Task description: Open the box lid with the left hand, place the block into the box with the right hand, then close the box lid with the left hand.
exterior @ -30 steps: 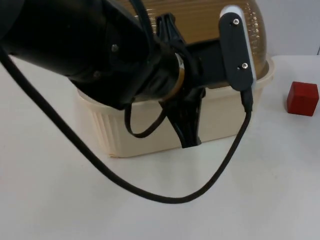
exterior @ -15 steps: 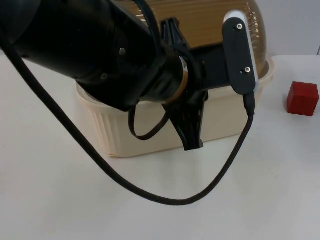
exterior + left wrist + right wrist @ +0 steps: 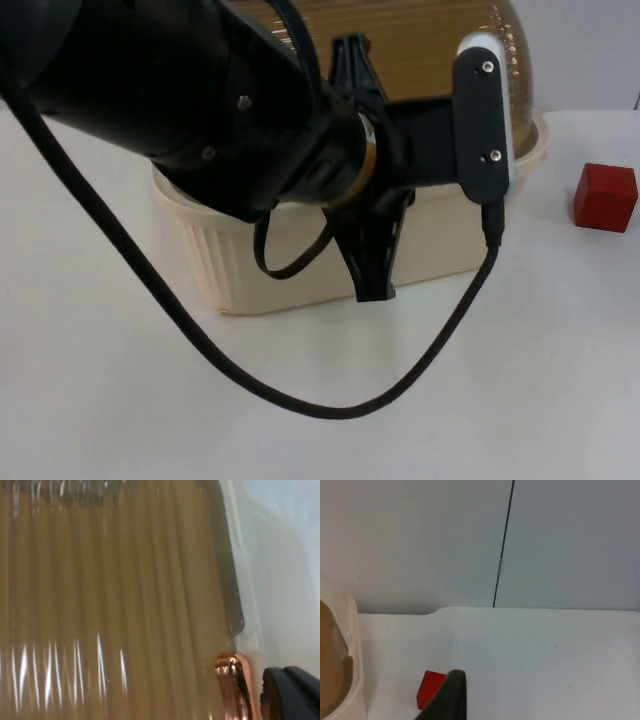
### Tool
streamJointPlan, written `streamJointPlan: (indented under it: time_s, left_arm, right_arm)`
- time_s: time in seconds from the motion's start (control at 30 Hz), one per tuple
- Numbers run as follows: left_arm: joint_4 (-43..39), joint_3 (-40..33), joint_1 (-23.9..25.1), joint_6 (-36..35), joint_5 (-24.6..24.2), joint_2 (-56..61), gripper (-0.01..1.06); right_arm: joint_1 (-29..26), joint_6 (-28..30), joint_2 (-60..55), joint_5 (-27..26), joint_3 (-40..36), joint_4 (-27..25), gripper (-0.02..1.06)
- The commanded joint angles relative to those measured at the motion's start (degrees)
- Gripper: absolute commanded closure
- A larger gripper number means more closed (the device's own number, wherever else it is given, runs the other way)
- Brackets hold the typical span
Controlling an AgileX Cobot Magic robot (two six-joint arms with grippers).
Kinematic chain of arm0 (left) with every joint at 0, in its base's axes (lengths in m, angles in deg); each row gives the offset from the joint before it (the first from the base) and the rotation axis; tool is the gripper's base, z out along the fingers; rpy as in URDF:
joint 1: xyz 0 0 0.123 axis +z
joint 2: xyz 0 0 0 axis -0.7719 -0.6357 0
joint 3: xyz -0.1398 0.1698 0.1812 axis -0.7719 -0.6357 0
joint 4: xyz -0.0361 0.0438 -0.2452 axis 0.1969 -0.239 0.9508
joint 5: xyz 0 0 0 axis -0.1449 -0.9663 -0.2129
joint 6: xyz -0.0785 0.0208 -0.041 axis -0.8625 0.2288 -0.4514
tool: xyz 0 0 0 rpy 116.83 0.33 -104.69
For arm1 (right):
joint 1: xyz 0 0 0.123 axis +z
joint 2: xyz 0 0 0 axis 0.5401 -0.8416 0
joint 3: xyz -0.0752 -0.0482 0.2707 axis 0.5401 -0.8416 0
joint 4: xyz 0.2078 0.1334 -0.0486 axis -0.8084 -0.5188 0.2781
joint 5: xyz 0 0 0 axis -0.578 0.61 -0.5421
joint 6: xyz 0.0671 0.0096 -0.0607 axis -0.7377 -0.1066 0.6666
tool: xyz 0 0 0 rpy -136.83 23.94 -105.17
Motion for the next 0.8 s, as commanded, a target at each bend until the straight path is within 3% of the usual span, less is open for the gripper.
streamJointPlan:
  time_s: [0.0,0.77]
  left_arm:
    - [0.0,0.4,0.0,2.1,0.9,0.1,1.05]
    - [0.0,0.4,0.0,2.6,0.9,-1.8,1.05]
  right_arm:
    - [-0.2,-0.1,0.3,-0.2,0.5,0.3,0.00]
    - [-0.2,-0.1,0.3,-0.1,0.5,0.3,0.00]
